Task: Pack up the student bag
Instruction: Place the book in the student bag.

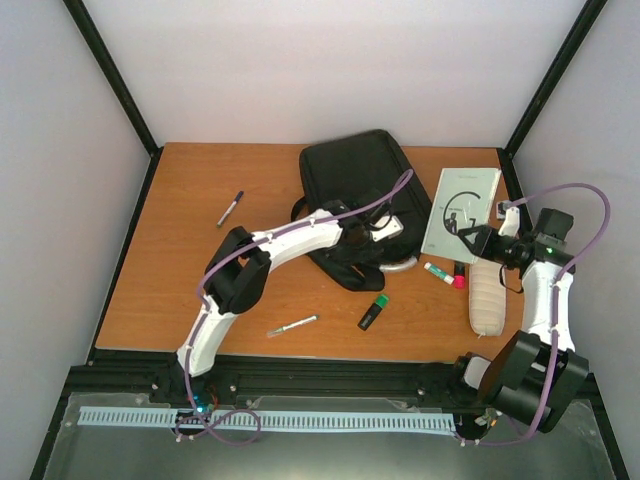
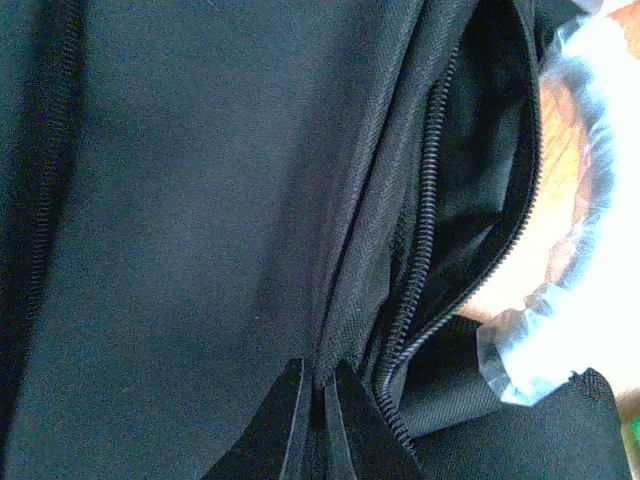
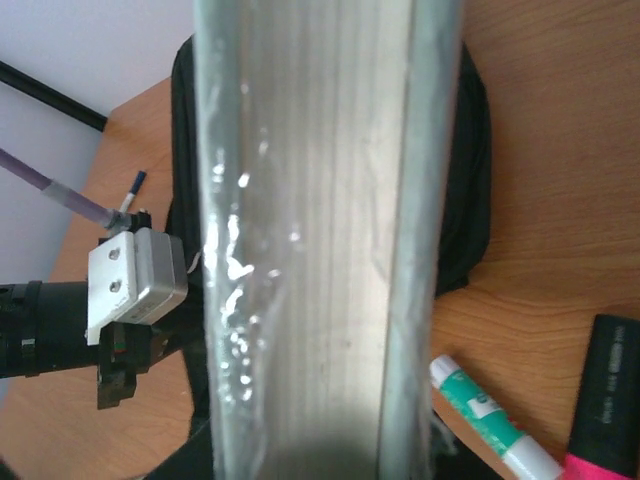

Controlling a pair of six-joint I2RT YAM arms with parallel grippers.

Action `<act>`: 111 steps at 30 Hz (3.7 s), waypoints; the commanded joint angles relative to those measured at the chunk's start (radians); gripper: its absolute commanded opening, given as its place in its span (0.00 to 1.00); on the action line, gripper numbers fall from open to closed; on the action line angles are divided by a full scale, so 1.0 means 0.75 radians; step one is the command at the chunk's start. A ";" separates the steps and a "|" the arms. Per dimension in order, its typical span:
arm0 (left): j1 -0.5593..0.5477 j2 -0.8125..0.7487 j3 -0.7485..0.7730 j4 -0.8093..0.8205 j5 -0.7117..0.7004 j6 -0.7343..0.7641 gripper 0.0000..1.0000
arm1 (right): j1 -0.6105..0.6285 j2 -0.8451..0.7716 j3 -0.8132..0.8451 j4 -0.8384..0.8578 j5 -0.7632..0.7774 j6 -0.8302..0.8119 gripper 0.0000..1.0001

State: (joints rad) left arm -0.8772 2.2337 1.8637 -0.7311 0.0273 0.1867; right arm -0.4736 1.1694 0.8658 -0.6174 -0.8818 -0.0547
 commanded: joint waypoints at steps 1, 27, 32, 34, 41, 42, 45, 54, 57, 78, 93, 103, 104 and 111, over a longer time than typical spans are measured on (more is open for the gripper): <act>-0.006 -0.185 -0.007 0.106 -0.208 -0.028 0.01 | -0.012 0.055 0.099 -0.018 -0.196 0.025 0.03; 0.024 -0.323 0.172 0.089 -0.356 -0.269 0.01 | 0.157 0.013 0.016 -0.755 -0.327 0.287 0.03; 0.024 -0.338 0.150 0.101 -0.346 -0.265 0.01 | 0.244 -0.020 -0.082 -0.715 -0.357 0.364 0.03; 0.026 -0.340 0.146 0.102 -0.345 -0.261 0.01 | 0.267 -0.027 -0.096 -0.709 -0.369 0.373 0.03; 0.027 -0.376 0.104 0.134 -0.297 -0.252 0.01 | 0.343 -0.003 -0.099 -0.504 -0.523 0.468 0.03; 0.026 -0.392 0.085 0.147 -0.280 -0.249 0.01 | 0.355 0.007 -0.082 -0.478 -0.528 0.475 0.03; 0.026 -0.447 0.025 0.176 -0.246 -0.231 0.01 | 0.370 0.035 -0.038 -0.441 -0.523 0.478 0.03; 0.026 -0.546 -0.047 0.179 -0.218 -0.205 0.01 | 0.436 0.158 0.032 -0.337 -0.536 0.507 0.03; 0.026 -0.568 -0.052 0.169 -0.223 -0.199 0.01 | 0.468 0.217 0.073 -0.326 -0.538 0.504 0.03; 0.029 -0.682 -0.165 0.214 -0.238 -0.174 0.01 | 0.631 0.645 0.393 -0.338 -0.354 0.361 0.21; 0.046 -0.742 -0.295 0.263 -0.256 -0.211 0.01 | 0.631 0.696 0.444 -0.399 -0.114 0.157 0.59; 0.074 -0.768 -0.316 0.277 -0.209 -0.236 0.01 | 0.630 0.572 0.439 -0.487 0.134 -0.162 0.73; 0.078 -0.772 -0.319 0.279 -0.208 -0.238 0.01 | 0.630 0.555 0.433 -0.483 0.149 -0.187 0.73; 0.093 -0.790 -0.354 0.299 -0.186 -0.261 0.01 | 0.631 0.382 0.366 -0.427 0.255 -0.430 0.74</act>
State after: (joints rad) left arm -0.8215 1.7119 1.5848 -0.6064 -0.1299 0.0166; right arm -0.0055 1.5467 1.1683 -0.9710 -0.7490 -0.2199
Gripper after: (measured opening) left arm 0.011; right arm 0.736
